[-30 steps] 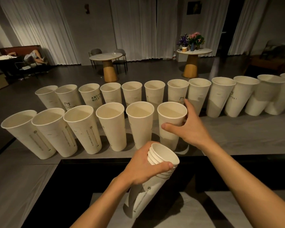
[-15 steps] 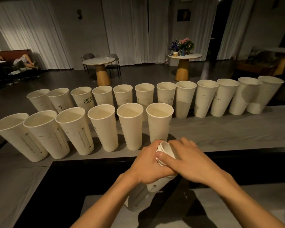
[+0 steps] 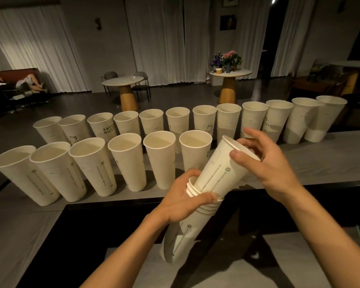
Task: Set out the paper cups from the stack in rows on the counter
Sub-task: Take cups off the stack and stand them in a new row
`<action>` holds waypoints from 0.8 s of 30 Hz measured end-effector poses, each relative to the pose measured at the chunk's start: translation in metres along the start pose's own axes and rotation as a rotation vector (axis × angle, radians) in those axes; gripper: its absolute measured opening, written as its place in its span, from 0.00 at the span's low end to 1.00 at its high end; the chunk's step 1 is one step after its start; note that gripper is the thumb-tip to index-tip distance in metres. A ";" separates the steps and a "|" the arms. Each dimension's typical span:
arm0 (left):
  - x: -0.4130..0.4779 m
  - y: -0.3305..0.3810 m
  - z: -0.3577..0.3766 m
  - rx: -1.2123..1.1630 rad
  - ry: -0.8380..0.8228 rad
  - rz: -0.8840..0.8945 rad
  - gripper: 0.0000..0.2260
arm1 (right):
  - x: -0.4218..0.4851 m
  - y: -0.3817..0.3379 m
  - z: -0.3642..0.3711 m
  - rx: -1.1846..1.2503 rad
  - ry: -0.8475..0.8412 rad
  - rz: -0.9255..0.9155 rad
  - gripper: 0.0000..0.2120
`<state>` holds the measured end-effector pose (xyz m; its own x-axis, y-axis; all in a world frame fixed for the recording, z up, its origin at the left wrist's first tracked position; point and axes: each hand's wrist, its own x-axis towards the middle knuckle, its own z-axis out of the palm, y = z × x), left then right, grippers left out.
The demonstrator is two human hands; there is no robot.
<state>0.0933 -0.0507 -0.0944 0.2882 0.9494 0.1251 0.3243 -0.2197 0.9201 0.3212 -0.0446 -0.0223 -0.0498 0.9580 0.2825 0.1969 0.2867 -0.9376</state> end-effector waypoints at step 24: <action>0.013 -0.024 0.004 0.093 -0.013 -0.084 0.37 | 0.058 0.075 0.015 -0.153 0.115 0.126 0.51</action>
<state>0.0933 -0.0339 -0.1161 0.2675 0.9626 0.0439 0.4294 -0.1599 0.8888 0.3183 0.0322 -0.0797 0.0948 0.9763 0.1945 0.3407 0.1518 -0.9278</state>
